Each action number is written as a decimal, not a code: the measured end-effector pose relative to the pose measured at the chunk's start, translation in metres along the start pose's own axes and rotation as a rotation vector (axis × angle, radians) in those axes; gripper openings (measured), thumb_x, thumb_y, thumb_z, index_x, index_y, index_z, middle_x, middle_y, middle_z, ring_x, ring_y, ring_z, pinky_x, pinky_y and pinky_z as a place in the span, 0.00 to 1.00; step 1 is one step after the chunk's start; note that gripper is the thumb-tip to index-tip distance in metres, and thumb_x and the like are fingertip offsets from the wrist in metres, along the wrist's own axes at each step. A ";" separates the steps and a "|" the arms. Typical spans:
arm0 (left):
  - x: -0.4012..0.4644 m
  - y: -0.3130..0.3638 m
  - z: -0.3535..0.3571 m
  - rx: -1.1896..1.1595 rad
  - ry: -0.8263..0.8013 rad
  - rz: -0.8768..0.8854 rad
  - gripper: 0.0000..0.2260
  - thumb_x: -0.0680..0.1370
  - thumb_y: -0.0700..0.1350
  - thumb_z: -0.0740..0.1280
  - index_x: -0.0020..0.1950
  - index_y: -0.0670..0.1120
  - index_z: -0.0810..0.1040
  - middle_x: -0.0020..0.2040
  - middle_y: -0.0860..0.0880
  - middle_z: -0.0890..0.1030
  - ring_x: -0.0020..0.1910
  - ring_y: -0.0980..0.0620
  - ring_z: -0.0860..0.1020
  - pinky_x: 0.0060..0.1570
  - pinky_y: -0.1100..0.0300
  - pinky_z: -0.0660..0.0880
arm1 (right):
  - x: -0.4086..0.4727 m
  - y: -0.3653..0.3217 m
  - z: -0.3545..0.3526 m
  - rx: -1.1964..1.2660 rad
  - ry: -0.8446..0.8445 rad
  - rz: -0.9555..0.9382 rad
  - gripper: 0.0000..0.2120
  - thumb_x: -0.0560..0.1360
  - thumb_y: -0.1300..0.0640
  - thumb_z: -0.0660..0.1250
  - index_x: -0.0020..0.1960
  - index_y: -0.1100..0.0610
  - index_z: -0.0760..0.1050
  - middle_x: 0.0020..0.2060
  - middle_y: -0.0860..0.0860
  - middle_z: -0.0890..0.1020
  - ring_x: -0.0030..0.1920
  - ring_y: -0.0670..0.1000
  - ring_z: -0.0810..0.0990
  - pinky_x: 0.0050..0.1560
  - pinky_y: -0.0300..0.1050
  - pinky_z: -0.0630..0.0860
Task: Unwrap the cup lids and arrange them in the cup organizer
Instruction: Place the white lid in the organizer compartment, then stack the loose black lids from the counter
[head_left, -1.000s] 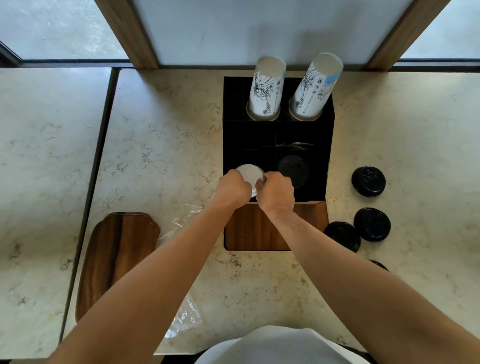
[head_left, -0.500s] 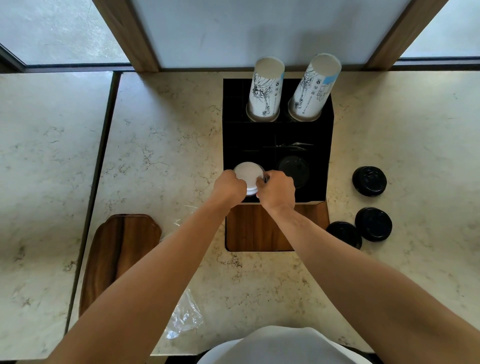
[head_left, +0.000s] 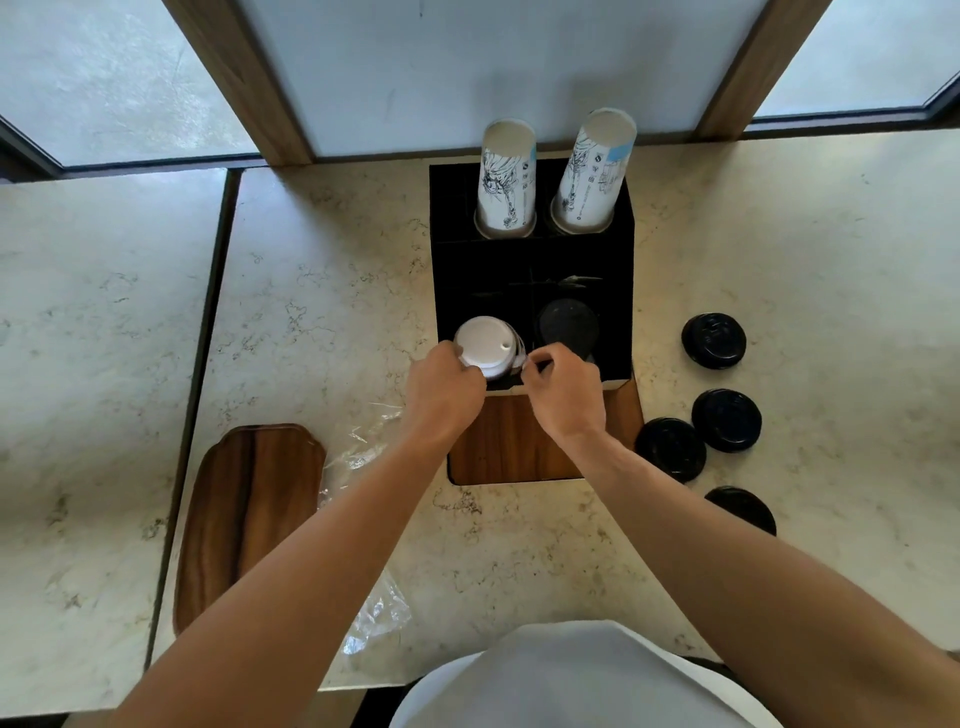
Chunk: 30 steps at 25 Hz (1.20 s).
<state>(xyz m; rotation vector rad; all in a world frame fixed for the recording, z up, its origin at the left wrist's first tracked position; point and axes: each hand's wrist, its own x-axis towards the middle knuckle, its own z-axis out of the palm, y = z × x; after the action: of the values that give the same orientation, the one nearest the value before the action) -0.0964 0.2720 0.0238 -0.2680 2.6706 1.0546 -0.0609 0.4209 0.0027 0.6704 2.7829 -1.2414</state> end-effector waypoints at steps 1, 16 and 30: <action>-0.006 -0.002 0.001 0.003 0.003 0.020 0.13 0.77 0.41 0.64 0.61 0.46 0.78 0.46 0.52 0.79 0.40 0.53 0.76 0.31 0.64 0.68 | -0.007 0.006 -0.005 -0.004 -0.006 0.015 0.11 0.81 0.52 0.69 0.61 0.56 0.80 0.42 0.48 0.84 0.38 0.41 0.79 0.36 0.32 0.70; -0.094 0.021 0.088 0.002 -0.447 0.218 0.08 0.79 0.43 0.65 0.56 0.49 0.80 0.51 0.51 0.82 0.47 0.55 0.79 0.46 0.59 0.78 | -0.112 0.108 -0.091 -0.024 0.205 0.279 0.05 0.79 0.57 0.70 0.54 0.56 0.82 0.49 0.51 0.82 0.48 0.49 0.80 0.49 0.40 0.75; -0.160 0.068 0.178 -0.164 -0.575 -0.249 0.08 0.81 0.38 0.65 0.45 0.49 0.78 0.49 0.44 0.83 0.47 0.48 0.84 0.48 0.54 0.84 | -0.121 0.243 -0.145 -0.352 -0.069 0.268 0.53 0.65 0.38 0.80 0.80 0.55 0.58 0.70 0.57 0.68 0.67 0.60 0.68 0.67 0.55 0.71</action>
<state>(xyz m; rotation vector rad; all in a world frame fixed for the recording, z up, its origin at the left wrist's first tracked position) 0.0676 0.4558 -0.0095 -0.2701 1.9914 1.0739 0.1668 0.6231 -0.0464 0.9068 2.6424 -0.6921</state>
